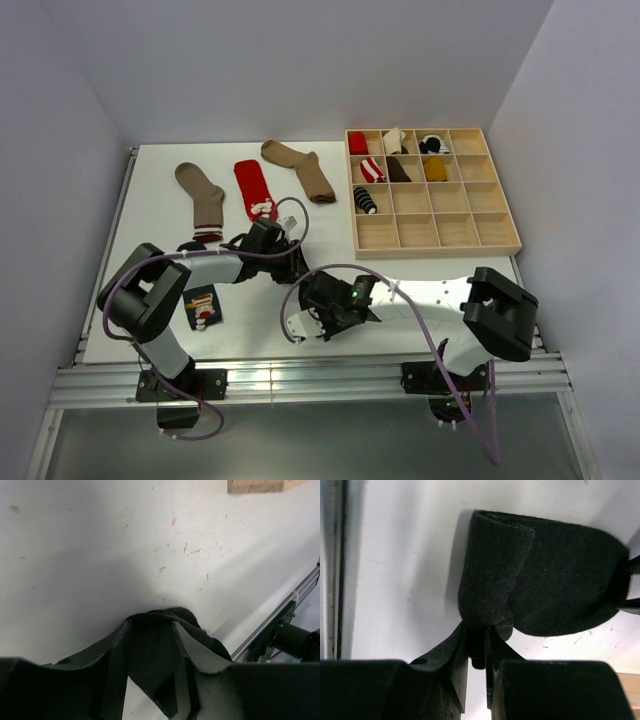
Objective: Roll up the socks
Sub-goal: Roll the sock at the center of the board.
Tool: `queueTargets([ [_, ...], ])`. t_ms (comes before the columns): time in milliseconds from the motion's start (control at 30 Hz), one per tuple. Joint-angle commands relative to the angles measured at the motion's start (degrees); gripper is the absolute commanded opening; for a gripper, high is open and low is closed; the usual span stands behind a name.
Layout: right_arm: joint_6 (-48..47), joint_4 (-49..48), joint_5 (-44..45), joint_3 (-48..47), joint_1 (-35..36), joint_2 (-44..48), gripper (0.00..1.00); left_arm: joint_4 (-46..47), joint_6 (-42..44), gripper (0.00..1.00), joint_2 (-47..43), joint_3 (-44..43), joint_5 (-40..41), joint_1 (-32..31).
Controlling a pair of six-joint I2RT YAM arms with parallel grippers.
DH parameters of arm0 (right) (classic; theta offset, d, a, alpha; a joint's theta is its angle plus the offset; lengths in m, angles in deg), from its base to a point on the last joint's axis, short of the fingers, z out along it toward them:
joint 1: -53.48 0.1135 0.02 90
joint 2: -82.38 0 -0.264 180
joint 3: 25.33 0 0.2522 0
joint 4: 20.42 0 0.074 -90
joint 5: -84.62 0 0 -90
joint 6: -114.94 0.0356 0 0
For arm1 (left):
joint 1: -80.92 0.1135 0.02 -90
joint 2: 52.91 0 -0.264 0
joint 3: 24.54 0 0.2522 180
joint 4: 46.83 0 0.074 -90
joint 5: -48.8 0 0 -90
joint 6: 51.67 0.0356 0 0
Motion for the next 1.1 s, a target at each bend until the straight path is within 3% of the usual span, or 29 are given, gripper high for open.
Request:
queueTargets([
  [0,1.51,5.98,-3.08,-4.35,-2.67,-2.94,0.09,-1.0,0.45,0.43,-5.62,-0.65,3.51,2.12],
  [233,1.78,13.45,-8.79,-12.88,-8.38,-12.07,0.1,-2.67,-0.78,0.47,-14.76,1.46,8.52,7.04],
  [533,-1.29,29.79,-18.19,-29.39,-16.2,-25.43,0.1,-1.79,-5.0,0.48,-33.47,7.7,11.68,17.15],
  [700,-3.92,39.98,-21.98,-40.2,-19.02,-34.47,0.1,0.13,-3.51,0.48,-44.73,10.07,13.46,17.51],
  [867,-4.99,47.64,-24.7,-50.04,-21.04,-41.43,0.11,10.14,-0.61,0.43,-49.48,16.74,3.71,17.33],
  [1067,-5.16,53.0,-26.29,-57.52,-22.01,-48.38,0.11,15.97,3.94,0.46,-57.3,24.05,5.8,10.84],
])
